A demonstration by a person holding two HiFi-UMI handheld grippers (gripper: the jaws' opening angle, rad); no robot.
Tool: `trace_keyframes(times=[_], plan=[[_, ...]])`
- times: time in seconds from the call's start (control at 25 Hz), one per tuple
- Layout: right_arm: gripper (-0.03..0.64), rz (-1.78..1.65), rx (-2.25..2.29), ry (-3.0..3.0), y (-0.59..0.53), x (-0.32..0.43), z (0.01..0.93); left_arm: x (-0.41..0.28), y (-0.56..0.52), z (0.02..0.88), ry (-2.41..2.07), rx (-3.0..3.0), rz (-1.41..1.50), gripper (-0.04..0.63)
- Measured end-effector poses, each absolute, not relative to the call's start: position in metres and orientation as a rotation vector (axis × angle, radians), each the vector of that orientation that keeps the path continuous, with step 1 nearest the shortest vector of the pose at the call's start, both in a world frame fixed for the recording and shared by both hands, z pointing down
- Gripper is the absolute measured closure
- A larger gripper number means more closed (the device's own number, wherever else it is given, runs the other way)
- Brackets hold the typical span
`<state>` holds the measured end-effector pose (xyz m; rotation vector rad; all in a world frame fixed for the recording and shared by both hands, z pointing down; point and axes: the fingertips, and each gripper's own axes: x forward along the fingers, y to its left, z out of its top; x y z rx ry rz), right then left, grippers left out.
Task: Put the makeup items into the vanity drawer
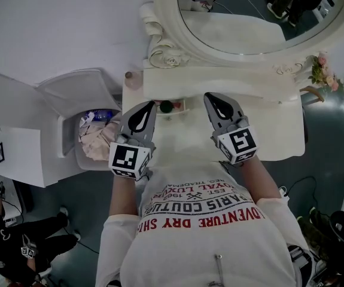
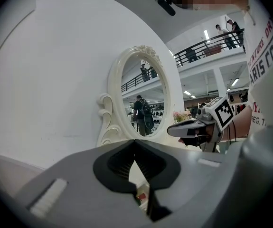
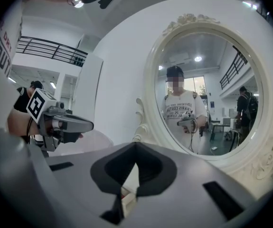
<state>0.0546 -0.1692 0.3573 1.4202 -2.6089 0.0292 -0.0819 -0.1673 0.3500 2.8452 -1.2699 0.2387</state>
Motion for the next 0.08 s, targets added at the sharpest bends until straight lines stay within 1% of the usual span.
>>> trace_keyframes(times=[0.08], plan=[[0.611,0.029,1.419,-2.609,-0.1699,0.0539,0.3579,-0.0815,-0.1672,0.3498,-1.262,2.853,0.243,0.584]])
